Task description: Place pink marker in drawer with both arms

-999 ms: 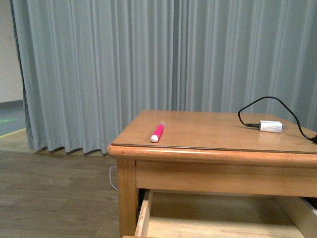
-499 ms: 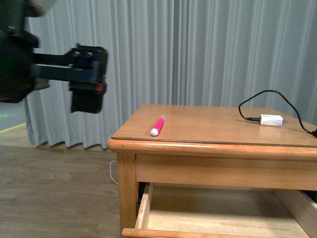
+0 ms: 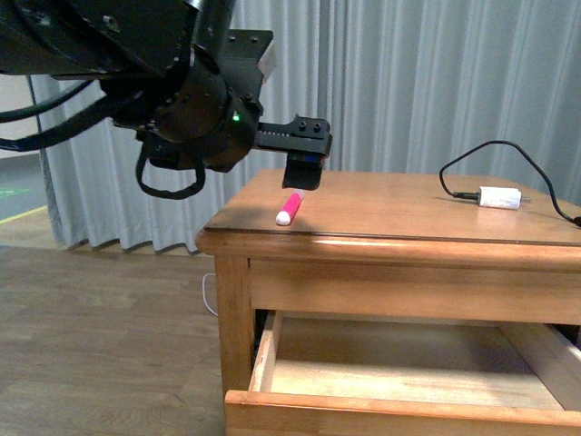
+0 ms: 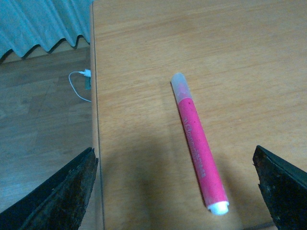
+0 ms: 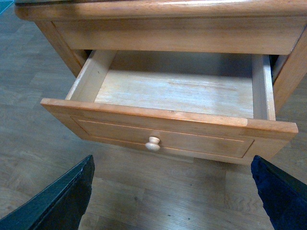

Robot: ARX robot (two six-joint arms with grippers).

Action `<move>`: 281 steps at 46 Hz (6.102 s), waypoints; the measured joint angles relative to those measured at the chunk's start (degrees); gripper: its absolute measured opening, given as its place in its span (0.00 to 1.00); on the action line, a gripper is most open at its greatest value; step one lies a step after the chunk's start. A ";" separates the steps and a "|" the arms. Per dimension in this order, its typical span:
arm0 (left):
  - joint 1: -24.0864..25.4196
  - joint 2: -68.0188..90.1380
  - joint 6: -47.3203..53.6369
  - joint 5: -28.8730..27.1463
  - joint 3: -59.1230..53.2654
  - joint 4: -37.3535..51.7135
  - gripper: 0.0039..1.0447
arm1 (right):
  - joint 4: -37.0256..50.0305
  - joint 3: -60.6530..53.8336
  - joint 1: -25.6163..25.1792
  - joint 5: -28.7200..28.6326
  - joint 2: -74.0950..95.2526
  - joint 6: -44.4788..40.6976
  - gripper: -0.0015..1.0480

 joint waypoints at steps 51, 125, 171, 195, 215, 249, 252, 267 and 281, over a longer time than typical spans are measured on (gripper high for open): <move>-1.46 11.58 -0.11 -2.14 12.83 -8.66 0.94 | 0.00 0.00 0.00 0.00 -0.02 -0.02 0.92; -4.02 -6.67 30.34 27.32 -24.87 16.33 0.14 | 0.00 0.00 0.00 0.00 -0.02 -0.02 0.92; -6.05 -3.67 25.51 19.71 -25.18 20.22 0.85 | 0.00 0.00 0.00 0.00 -0.02 -0.02 0.92; -3.21 -37.81 11.19 -3.65 -46.82 26.97 0.94 | 0.00 0.00 0.00 0.00 -0.02 -0.02 0.92; 0.42 -67.87 -5.88 -13.31 -67.89 13.07 0.94 | 0.00 0.00 0.00 0.00 -0.02 -0.02 0.92; 14.25 -82.86 -3.26 2.05 -81.79 17.55 0.05 | 0.00 0.00 0.00 0.00 -0.02 -0.02 0.92; 15.43 -84.41 -3.17 3.30 -82.58 16.72 0.04 | 0.00 0.00 0.00 0.00 -0.02 -0.02 0.92; 23.02 -91.14 -3.04 10.73 -85.20 12.59 0.04 | 0.00 0.00 0.00 0.00 -0.02 -0.02 0.92; 23.08 -95.89 -3.02 10.73 -86.53 10.93 0.04 | 0.02 0.00 0.00 0.02 -0.02 -0.04 0.92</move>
